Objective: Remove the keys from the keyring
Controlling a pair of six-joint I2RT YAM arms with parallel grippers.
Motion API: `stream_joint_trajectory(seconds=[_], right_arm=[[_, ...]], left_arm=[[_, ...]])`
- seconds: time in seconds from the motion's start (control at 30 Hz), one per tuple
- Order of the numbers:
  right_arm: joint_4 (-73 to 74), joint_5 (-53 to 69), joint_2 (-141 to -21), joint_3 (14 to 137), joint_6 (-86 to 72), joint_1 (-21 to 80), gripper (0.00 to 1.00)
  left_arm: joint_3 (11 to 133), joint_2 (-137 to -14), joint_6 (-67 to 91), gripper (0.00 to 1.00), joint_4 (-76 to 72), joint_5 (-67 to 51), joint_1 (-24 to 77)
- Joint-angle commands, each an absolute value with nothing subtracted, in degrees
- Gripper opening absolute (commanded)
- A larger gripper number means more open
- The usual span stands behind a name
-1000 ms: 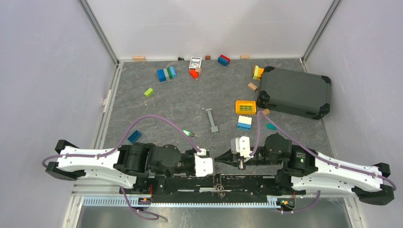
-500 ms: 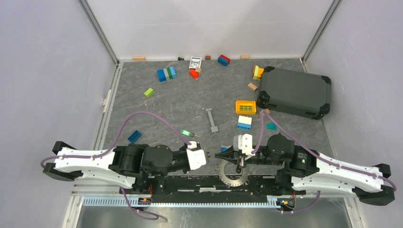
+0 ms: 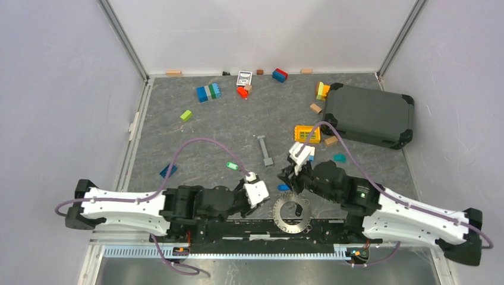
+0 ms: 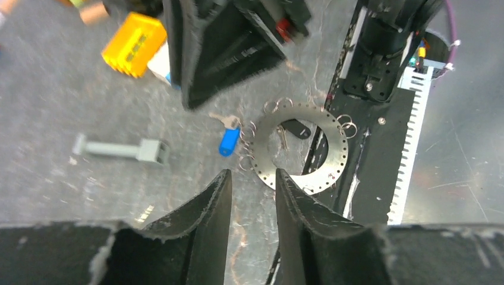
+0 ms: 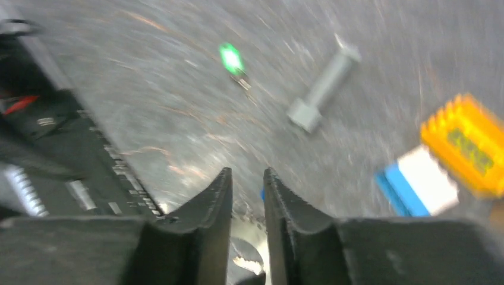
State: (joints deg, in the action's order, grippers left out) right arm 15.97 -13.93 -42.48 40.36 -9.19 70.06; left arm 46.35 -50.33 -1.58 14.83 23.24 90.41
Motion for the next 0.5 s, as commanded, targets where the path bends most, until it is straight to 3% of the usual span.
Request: stream_joint_trajectory(seconds=[0.0,0.2,0.47], right_arm=[[22.32,-12.85,-43.07,31.39,-22.42,56.45,0.37],[23.97,-0.91,-36.97,20.11,-28.36,45.03,0.6],[36.37,-3.29,-29.6,19.57,-32.84,44.3,0.7]], left_arm=[[37.66,-53.12,13.06,0.41,2.28,17.66,84.68],[28.92,-64.45,23.11,0.42,-19.13,4.76,81.09],[34.66,-80.38,23.56,0.35,-24.34,-2.13,81.31]])
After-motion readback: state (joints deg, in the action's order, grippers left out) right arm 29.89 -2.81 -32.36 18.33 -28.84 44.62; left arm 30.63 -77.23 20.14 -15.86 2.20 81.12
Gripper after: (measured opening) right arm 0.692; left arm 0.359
